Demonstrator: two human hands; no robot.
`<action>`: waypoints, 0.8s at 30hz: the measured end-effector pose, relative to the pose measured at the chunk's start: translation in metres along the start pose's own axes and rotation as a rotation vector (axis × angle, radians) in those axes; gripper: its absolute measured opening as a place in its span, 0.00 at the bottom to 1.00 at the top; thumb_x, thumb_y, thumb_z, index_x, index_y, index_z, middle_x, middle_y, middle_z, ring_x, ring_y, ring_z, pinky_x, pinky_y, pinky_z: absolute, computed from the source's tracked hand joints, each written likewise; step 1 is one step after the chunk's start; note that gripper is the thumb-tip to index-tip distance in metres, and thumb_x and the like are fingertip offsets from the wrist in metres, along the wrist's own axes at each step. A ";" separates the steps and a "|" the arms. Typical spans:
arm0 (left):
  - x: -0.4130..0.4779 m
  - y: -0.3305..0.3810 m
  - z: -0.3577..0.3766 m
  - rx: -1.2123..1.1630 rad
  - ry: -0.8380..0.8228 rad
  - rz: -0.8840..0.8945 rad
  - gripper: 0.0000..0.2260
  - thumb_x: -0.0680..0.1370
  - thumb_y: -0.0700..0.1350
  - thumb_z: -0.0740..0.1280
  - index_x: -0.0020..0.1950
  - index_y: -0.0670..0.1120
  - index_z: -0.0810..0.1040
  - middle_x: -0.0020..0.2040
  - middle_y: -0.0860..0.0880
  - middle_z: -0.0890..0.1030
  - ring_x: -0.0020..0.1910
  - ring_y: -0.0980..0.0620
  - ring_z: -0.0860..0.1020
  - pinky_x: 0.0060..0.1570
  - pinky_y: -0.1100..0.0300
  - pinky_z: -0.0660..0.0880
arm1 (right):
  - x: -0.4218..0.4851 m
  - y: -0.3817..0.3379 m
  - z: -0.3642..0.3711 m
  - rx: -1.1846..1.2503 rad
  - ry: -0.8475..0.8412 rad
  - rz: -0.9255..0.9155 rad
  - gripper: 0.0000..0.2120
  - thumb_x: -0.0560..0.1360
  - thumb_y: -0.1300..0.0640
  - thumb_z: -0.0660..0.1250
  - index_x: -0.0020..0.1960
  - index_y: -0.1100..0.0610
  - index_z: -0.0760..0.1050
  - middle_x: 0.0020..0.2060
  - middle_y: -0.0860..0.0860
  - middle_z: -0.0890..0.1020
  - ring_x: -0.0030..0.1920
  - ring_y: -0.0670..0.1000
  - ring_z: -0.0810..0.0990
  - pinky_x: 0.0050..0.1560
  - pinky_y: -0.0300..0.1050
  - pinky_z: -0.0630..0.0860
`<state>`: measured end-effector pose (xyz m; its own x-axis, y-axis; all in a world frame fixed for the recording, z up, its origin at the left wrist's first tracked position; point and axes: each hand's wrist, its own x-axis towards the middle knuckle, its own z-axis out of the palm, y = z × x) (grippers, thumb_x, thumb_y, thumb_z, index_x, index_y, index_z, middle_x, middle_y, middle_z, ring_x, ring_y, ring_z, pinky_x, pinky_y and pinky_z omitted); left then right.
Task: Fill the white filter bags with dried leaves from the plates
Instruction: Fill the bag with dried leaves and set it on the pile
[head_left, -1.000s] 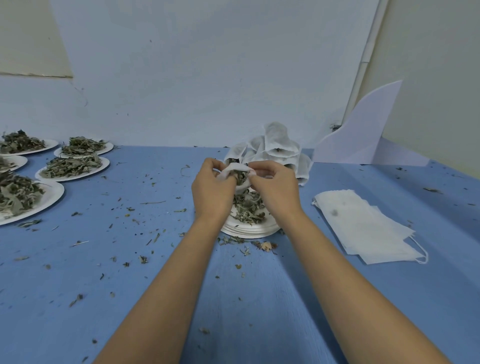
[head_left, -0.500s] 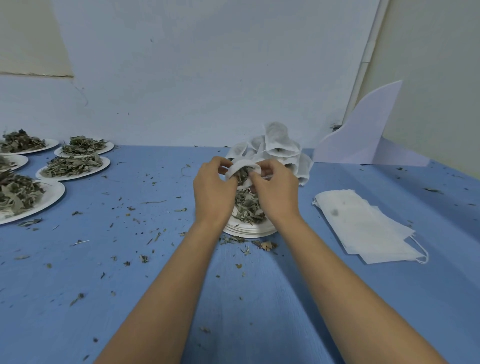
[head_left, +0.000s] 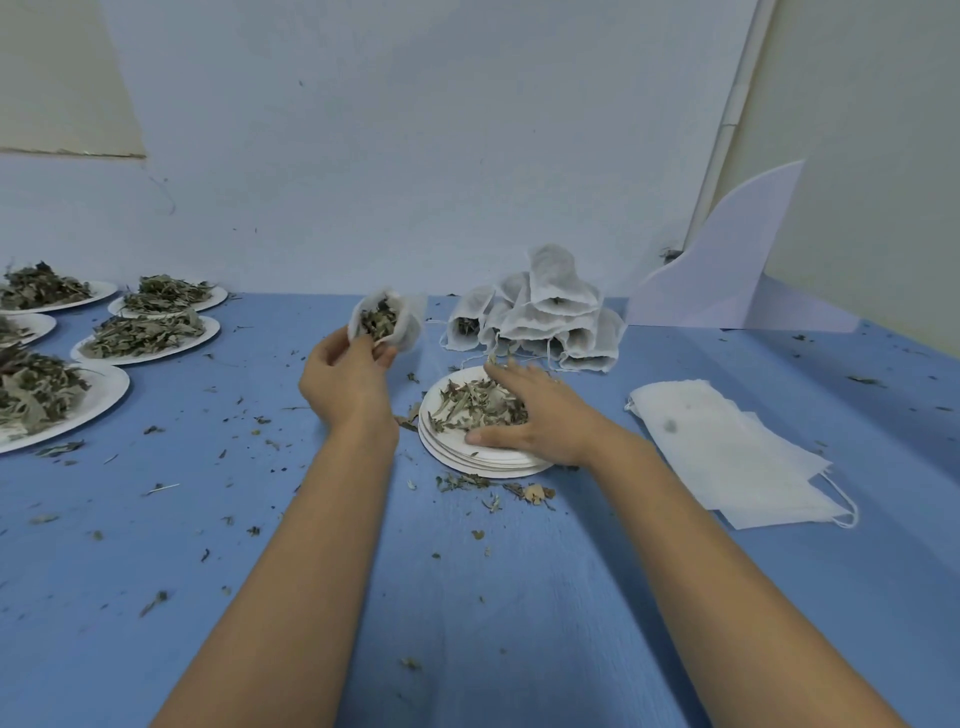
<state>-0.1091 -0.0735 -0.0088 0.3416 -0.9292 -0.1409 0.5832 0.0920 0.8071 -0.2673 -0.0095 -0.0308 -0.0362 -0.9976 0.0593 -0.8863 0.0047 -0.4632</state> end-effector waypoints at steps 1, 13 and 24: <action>0.000 0.002 0.000 -0.029 0.004 -0.005 0.05 0.77 0.33 0.64 0.51 0.41 0.75 0.52 0.41 0.79 0.37 0.54 0.79 0.35 0.69 0.77 | 0.001 0.000 0.001 0.012 0.009 0.003 0.40 0.71 0.38 0.68 0.77 0.47 0.55 0.76 0.49 0.58 0.76 0.51 0.54 0.74 0.50 0.55; 0.004 -0.008 -0.003 0.131 -0.013 0.188 0.07 0.78 0.36 0.63 0.54 0.43 0.78 0.54 0.45 0.81 0.32 0.60 0.79 0.34 0.72 0.74 | 0.009 -0.002 0.005 0.032 0.352 -0.002 0.26 0.79 0.43 0.59 0.73 0.54 0.66 0.69 0.51 0.71 0.68 0.51 0.69 0.63 0.46 0.66; -0.003 -0.033 0.000 0.099 -0.075 0.024 0.09 0.79 0.40 0.65 0.57 0.40 0.79 0.48 0.45 0.83 0.38 0.59 0.80 0.37 0.70 0.74 | 0.030 -0.012 -0.003 0.002 0.129 0.102 0.23 0.82 0.46 0.52 0.61 0.64 0.72 0.58 0.59 0.76 0.60 0.58 0.74 0.57 0.51 0.69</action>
<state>-0.1288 -0.0739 -0.0349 0.2966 -0.9516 -0.0808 0.4982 0.0820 0.8632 -0.2593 -0.0390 -0.0213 -0.1853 -0.9747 0.1252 -0.8742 0.1053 -0.4740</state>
